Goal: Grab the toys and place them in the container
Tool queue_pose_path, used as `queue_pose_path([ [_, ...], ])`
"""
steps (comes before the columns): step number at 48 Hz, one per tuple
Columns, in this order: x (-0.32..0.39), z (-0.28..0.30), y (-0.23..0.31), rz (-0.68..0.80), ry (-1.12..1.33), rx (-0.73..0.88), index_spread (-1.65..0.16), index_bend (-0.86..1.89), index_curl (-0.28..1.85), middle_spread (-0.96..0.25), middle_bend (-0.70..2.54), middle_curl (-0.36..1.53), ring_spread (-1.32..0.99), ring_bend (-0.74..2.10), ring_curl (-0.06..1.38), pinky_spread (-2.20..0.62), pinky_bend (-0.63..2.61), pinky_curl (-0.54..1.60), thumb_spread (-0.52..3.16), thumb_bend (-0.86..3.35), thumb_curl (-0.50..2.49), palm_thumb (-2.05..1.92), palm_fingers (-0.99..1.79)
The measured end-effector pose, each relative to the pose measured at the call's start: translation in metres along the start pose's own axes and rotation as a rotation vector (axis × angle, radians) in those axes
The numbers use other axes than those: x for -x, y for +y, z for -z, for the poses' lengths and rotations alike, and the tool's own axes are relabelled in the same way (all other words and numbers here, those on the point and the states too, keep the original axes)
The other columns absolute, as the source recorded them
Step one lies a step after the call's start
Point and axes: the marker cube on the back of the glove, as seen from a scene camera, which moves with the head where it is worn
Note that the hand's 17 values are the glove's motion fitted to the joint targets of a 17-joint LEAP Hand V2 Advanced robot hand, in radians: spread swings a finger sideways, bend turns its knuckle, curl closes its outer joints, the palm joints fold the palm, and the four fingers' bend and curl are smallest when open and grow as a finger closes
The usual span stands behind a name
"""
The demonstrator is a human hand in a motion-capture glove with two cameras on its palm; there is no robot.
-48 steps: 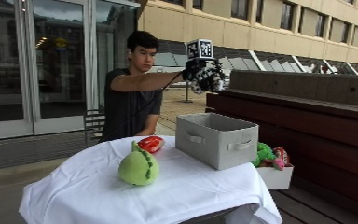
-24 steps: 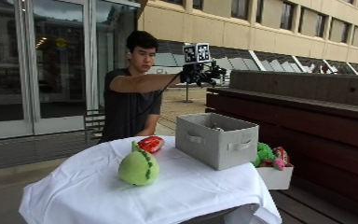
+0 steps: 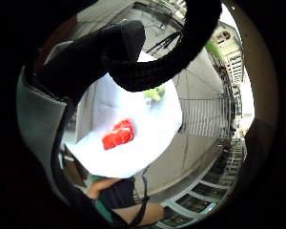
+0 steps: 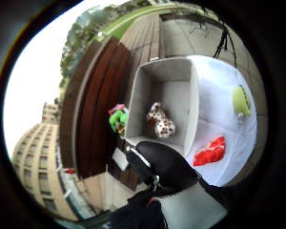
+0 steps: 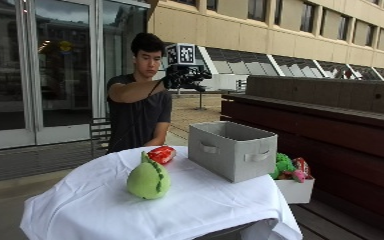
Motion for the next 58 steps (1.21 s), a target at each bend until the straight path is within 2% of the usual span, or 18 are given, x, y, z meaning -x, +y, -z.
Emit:
queue_pose_path([
  [10, -0.059, -0.032, 0.044, -0.071, 0.000, 0.034, -0.32, 0.08, 0.13, 0.00, 0.17, 0.42, 0.03, 0.53, 0.22, 0.07, 1.29, 0.37, 1.01, -0.05, 0.34, -0.04, -0.17],
  [18, -0.078, -0.063, 0.067, -0.097, 0.025, 0.056, -0.31, 0.08, 0.13, 0.01, 0.17, 0.40, 0.04, 0.52, 0.23, 0.08, 1.28, 0.36, 1.00, -0.06, 0.32, -0.05, -0.17],
  [23, -0.076, -0.088, 0.081, -0.275, 0.039, 0.093, -0.31, 0.07, 0.12, 0.01, 0.17, 0.39, 0.04, 0.52, 0.23, 0.09, 1.27, 0.35, 0.98, -0.06, 0.30, -0.06, -0.18],
  [27, -0.085, -0.114, 0.092, -0.123, 0.039, 0.126, -0.30, 0.05, 0.12, 0.02, 0.18, 0.39, 0.04, 0.51, 0.23, 0.09, 1.27, 0.35, 0.97, -0.06, 0.29, -0.06, -0.19],
  [30, -0.090, -0.131, 0.093, -0.087, 0.040, 0.137, -0.30, 0.06, 0.11, 0.02, 0.17, 0.38, 0.04, 0.51, 0.23, 0.09, 1.27, 0.35, 0.97, -0.06, 0.29, -0.06, -0.19],
  [47, -0.089, -0.232, 0.123, -0.107, 0.026, 0.272, -0.30, 0.06, 0.10, 0.04, 0.16, 0.35, 0.05, 0.49, 0.24, 0.09, 1.28, 0.35, 0.96, -0.04, 0.27, -0.03, -0.19],
  [58, -0.090, -0.262, 0.133, -0.102, 0.015, 0.375, -0.29, 0.06, 0.08, 0.05, 0.17, 0.35, 0.04, 0.68, 0.30, 0.05, 1.36, 0.36, 1.02, 0.00, 0.29, 0.08, -0.08],
])
